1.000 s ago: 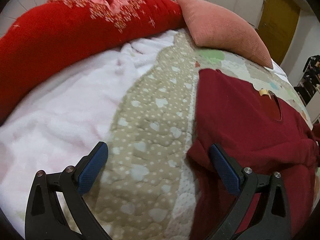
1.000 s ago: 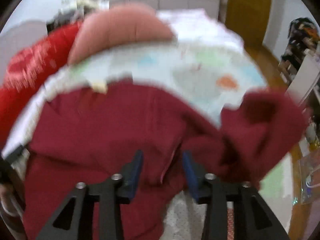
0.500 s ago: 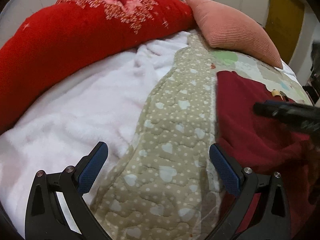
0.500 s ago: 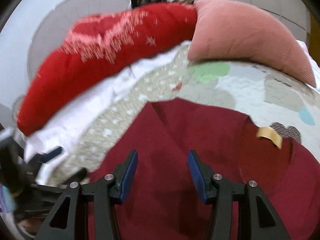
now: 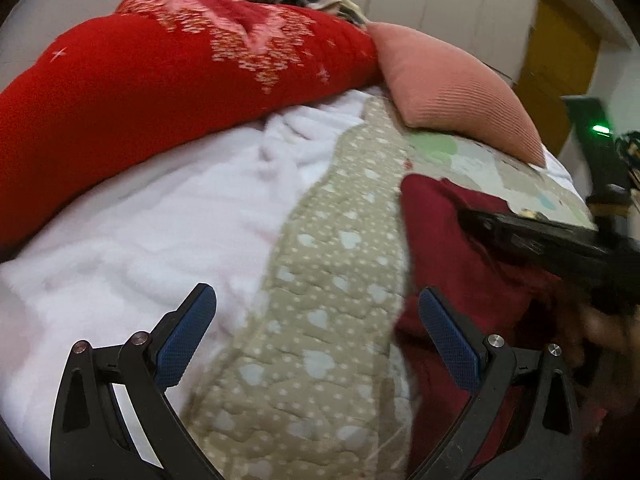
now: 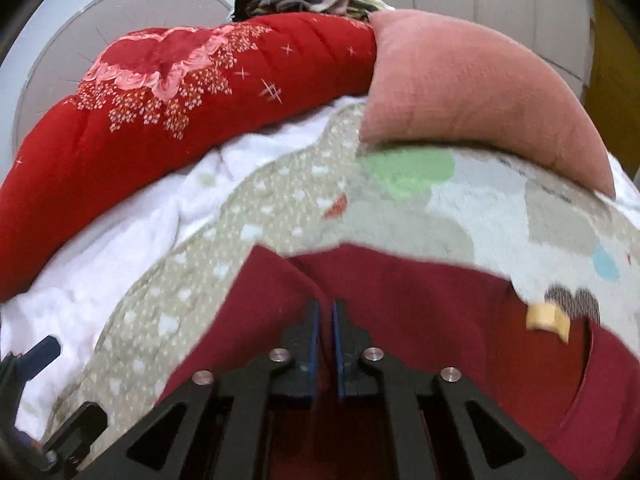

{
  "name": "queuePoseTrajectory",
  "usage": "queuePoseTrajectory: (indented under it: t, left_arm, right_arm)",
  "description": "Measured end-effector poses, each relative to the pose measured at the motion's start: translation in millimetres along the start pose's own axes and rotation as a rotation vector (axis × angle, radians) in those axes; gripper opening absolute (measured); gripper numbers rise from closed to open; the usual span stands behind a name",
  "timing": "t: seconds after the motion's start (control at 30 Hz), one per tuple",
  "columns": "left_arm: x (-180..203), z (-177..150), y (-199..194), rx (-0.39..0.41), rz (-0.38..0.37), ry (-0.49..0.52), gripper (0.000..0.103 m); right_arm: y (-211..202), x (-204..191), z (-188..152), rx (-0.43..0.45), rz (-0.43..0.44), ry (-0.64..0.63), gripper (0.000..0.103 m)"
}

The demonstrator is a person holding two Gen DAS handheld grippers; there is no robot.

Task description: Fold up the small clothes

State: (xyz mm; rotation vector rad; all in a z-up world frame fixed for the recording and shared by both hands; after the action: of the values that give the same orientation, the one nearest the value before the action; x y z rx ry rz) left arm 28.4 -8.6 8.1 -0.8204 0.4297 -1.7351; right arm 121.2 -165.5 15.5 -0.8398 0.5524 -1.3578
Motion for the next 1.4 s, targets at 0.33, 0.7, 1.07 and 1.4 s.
queuePoseTrajectory:
  t: [0.33,0.7,1.07,1.4]
  left_arm:
    - [13,-8,28,-0.087,-0.049,0.008,0.102]
    - [14,-13,31,-0.097,-0.028,0.021,0.102]
    - [17,-10,25,-0.04,-0.025,0.019,0.102]
    - [20,-8,17,-0.01,-0.037,0.03,0.102]
  right_arm:
    - [-74,61,-110,-0.054,0.038,0.03,0.04]
    - [-148,232,-136,-0.041,-0.313,0.375,0.056]
    - [-147,220,-103,0.076,-0.32,0.279,0.005]
    - [-122,256,-148,-0.17,-0.478,0.213,0.005]
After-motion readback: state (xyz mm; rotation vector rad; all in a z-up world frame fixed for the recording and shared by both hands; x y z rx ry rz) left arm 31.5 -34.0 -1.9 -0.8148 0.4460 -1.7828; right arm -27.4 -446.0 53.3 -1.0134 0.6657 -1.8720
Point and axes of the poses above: each gripper's, at about its wrist camera, not at the fingertips, and y roughly the way its jaws point, x to its right, z to its top, the point moved 5 cm from there along y, roughly the way its jaws point, and after that the axes turned 14 degrees about -z, right-handed, at the moved point
